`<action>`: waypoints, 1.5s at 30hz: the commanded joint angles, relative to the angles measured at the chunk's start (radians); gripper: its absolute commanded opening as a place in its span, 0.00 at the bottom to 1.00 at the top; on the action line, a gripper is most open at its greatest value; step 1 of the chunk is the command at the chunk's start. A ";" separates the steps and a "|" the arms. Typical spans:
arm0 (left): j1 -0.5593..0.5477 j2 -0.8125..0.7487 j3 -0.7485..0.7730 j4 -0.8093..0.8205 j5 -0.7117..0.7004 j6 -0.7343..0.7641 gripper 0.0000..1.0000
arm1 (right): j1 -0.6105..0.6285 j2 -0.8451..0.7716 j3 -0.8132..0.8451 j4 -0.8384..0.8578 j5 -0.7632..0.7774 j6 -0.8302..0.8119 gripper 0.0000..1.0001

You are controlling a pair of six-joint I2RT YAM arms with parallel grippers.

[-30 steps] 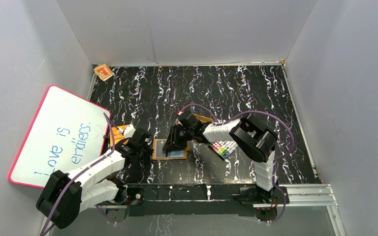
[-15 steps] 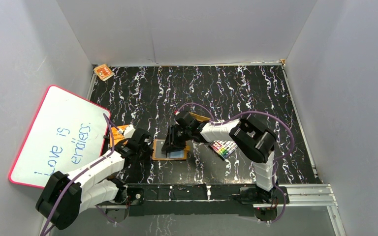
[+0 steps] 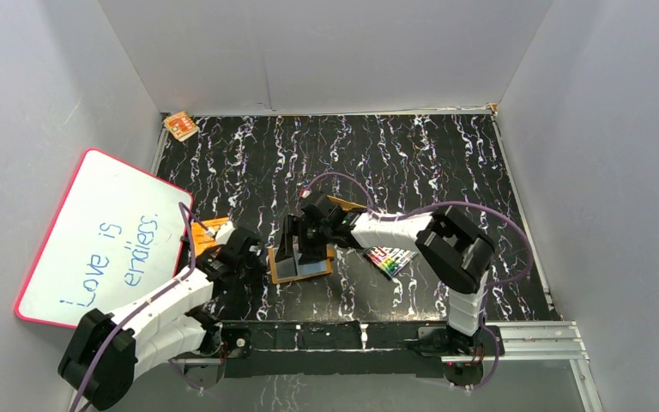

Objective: Put the credit cards into the card holder
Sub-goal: Insert the credit card into the card holder, then close the card holder at the center of the board.

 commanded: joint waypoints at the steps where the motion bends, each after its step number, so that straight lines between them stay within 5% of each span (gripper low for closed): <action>1: -0.004 -0.039 -0.016 -0.096 0.026 0.031 0.19 | 0.017 -0.113 -0.008 -0.077 0.064 -0.046 0.88; 5: -0.004 -0.059 -0.007 -0.113 0.040 0.042 0.22 | 0.020 -0.196 -0.051 -0.130 0.085 -0.063 0.89; 11: -0.004 -0.081 0.033 -0.158 0.043 0.048 0.59 | 0.027 -0.405 -0.173 -0.184 0.141 -0.086 0.89; 18: -0.004 -0.116 0.119 -0.255 -0.015 0.033 0.78 | 0.028 -0.623 -0.236 -0.331 0.350 -0.145 0.84; 23: -0.004 -0.128 0.173 -0.268 0.003 0.070 0.80 | 0.025 -0.664 -0.313 -0.340 0.461 -0.152 0.76; 28: -0.005 -0.072 0.168 -0.131 0.186 0.123 0.79 | 0.018 -0.567 -0.347 -0.210 0.433 -0.170 0.60; 45: -0.015 0.124 0.191 0.084 0.346 0.077 0.73 | 0.010 -0.214 -0.103 -0.198 0.533 -0.273 0.61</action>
